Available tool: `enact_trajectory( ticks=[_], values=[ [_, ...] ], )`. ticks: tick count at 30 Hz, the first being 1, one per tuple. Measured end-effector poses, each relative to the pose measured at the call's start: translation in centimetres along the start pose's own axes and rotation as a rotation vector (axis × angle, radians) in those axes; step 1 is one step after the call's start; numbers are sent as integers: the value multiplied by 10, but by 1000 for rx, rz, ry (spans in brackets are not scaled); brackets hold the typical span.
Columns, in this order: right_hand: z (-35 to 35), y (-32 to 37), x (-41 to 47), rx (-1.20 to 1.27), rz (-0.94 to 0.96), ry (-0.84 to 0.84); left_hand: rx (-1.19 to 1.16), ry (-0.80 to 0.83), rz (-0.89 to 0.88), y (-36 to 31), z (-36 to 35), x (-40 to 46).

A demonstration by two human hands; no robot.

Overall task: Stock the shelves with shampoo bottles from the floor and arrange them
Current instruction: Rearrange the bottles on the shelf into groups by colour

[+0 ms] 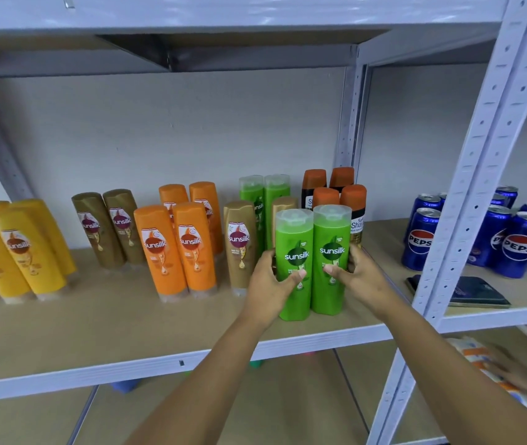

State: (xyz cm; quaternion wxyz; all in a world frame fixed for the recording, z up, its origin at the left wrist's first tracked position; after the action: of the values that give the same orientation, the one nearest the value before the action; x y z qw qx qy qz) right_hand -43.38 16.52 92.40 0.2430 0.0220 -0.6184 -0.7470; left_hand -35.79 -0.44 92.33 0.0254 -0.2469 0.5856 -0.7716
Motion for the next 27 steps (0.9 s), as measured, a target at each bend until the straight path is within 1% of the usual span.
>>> enact_trajectory(
  ticks=[4, 7, 9, 11, 13, 14, 17, 19, 21, 23, 27],
  values=[
    [-4, -2, -7, 10, -29, 10, -17, 20, -4, 3, -2, -4],
    [-3, 9, -14, -21, 5, -16, -7, 23, -32, -3, 2, -7],
    [5, 31, -19, -121, 96, -61, 21, 23, -73, -17, 11, -7],
    [15, 59, -21, -281, 190, -126, 40, 14, -105, -32, 24, -5],
    [21, 87, -20, -427, 240, -164, 89, -15, -150, -48, 40, -2],
    [19, 98, -16, -484, 247, -153, 121, -35, -185, -56, 48, 1],
    [3, 136, -2, -650, 284, -79, 240, -119, -281, -81, 73, 11],
    [-9, 155, 15, -670, 307, -17, 308, -154, -322, -90, 84, 18],
    [-24, 162, 36, -700, 289, 80, 349, -177, -303, -89, 93, 28],
    [-40, 159, 57, -787, 245, 194, 363, -181, -279, -85, 97, 36],
    [-62, 146, 86, -871, 129, 387, 299, -146, -220, -71, 98, 47]
  ],
)
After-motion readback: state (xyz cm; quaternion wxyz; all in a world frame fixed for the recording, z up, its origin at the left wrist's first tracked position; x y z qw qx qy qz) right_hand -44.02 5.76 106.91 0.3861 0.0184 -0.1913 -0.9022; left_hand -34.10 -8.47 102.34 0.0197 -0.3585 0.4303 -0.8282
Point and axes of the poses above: each hand's wrist, its own x-axis towards the middle knuckle, its own z-axis out of the back of the hand, y = z × x, the point moved 10 cm from there along x, towards the middle knuckle, and after that the axes turned 2 degrees about -x, right-handed, at the moved point
